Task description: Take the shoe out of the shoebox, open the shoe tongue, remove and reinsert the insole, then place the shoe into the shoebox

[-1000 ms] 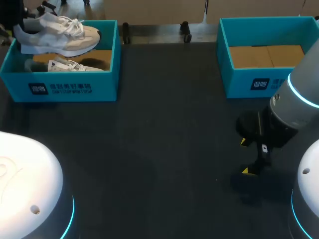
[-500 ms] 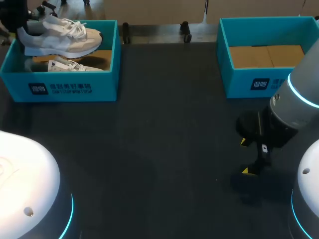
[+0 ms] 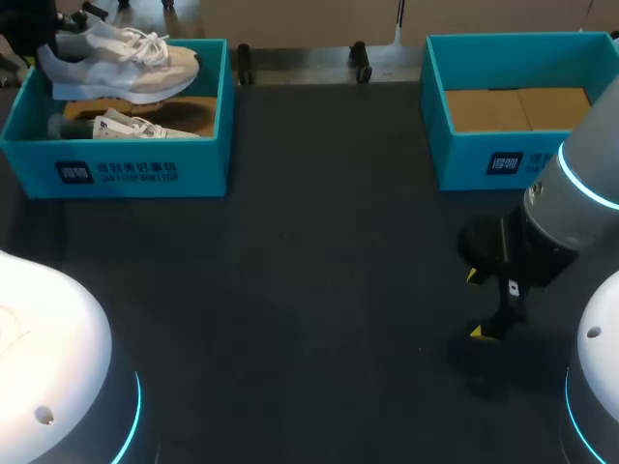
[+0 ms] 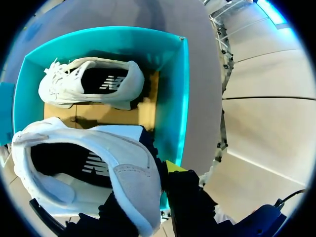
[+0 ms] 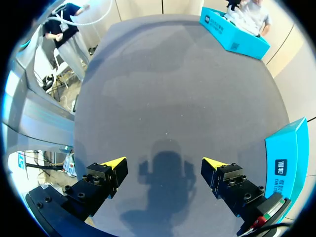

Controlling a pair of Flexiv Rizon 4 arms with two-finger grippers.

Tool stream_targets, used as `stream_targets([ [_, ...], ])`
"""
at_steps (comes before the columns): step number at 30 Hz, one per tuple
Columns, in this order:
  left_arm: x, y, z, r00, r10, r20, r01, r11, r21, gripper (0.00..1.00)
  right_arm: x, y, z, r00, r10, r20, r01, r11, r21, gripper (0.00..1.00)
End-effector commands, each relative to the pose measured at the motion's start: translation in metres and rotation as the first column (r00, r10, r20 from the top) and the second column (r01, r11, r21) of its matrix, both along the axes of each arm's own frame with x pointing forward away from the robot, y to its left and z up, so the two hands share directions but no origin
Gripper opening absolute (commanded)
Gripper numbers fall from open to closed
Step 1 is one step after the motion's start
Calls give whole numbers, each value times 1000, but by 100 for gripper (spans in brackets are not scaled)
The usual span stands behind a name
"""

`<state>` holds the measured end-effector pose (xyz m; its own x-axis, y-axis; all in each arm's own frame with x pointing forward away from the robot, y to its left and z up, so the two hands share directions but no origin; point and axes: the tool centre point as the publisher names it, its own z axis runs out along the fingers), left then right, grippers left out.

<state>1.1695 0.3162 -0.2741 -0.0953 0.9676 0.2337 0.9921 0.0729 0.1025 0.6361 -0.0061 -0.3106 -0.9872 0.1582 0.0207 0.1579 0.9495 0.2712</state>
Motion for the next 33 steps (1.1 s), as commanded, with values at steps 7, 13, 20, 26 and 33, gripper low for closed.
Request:
stream_targets([
  [7,-1,0,2,1000,-2,2,2,1000,0,0,-1,0,-1,1000,0,2,0,1000,0,100],
  [13,0,-1,-4,1000,2,0,-2,1000,-2,0,-1,0,-1,1000,0,2,0,1000,0,100],
  [20,4,-1,-17,1000,19,-13,-19,1000,4,0,-1,0,-1,1000,0,2,0,1000,0,100],
  [26,8,-2,-27,999,29,-22,-29,1000,10,0,-1,0,-1,1000,0,2,0,1000,0,100],
  [33,14,-5,-44,998,39,-39,-38,999,17,0,-1,0,-1,1000,0,2,0,1000,0,100],
])
